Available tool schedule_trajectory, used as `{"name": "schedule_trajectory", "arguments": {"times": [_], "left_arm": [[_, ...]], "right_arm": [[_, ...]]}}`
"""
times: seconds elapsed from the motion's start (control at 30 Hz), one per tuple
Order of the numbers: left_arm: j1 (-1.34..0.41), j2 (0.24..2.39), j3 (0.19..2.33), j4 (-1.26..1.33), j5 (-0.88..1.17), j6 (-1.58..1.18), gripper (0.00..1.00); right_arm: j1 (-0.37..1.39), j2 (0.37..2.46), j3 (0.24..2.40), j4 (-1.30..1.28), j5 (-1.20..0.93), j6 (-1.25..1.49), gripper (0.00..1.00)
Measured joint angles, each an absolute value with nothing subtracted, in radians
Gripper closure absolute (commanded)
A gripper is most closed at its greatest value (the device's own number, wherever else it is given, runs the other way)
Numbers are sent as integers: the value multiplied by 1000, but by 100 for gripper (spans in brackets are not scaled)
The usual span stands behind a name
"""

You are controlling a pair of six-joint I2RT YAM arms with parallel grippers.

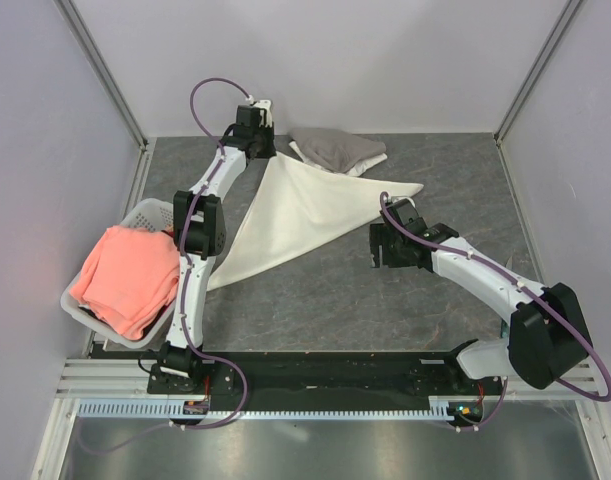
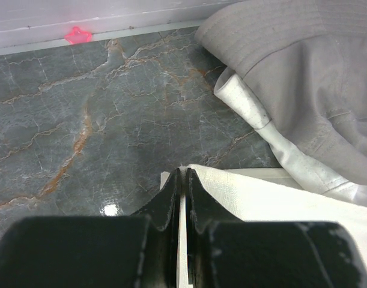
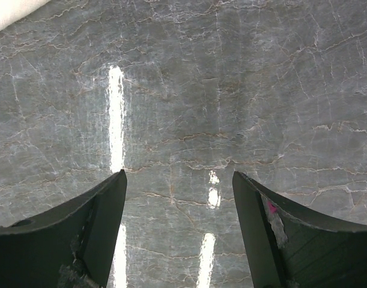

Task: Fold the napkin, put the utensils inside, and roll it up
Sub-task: Fold the napkin

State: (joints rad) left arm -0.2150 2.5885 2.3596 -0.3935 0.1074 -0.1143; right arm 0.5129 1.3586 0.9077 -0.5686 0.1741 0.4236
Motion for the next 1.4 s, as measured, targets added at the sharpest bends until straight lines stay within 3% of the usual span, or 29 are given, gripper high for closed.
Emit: {"name": "schedule_trajectory", "arguments": {"times": [0.1,0.13,0.2,0.23,0.3,0.4,0.63,0.97,1.17,1.4], "left_arm": [[-213,2595,2361,-393,107,-114,95],[-212,2595,2361,-392,107,-114,80],[-211,2596,2361,-391,108,-114,60],[-211,2596,2361,-389,107,-113,40],[-210,2596,2361,-386,107,-108,25],[-209,2596,2362,-386,109,-104,15],[-212,2552,2293,-364,107,-115,8],[-304,2031,1505,-84,75,-332,7],[-430,1932,1282,68,64,-403,7],[-448,1924,1103,144,61,-446,7]], "right_arm": [[513,1360,912,-569,175,424,20],[513,1362,914,-568,174,424,20],[513,1363,917,-568,175,424,20],[513,1363,917,-568,175,425,20],[513,1363,921,-569,175,426,20],[513,1362,928,-571,183,427,19],[486,1355,975,-588,199,424,18],[403,1393,1108,-550,189,407,12],[334,1422,1110,-498,151,405,11],[281,1422,1063,-446,119,412,11]]}}
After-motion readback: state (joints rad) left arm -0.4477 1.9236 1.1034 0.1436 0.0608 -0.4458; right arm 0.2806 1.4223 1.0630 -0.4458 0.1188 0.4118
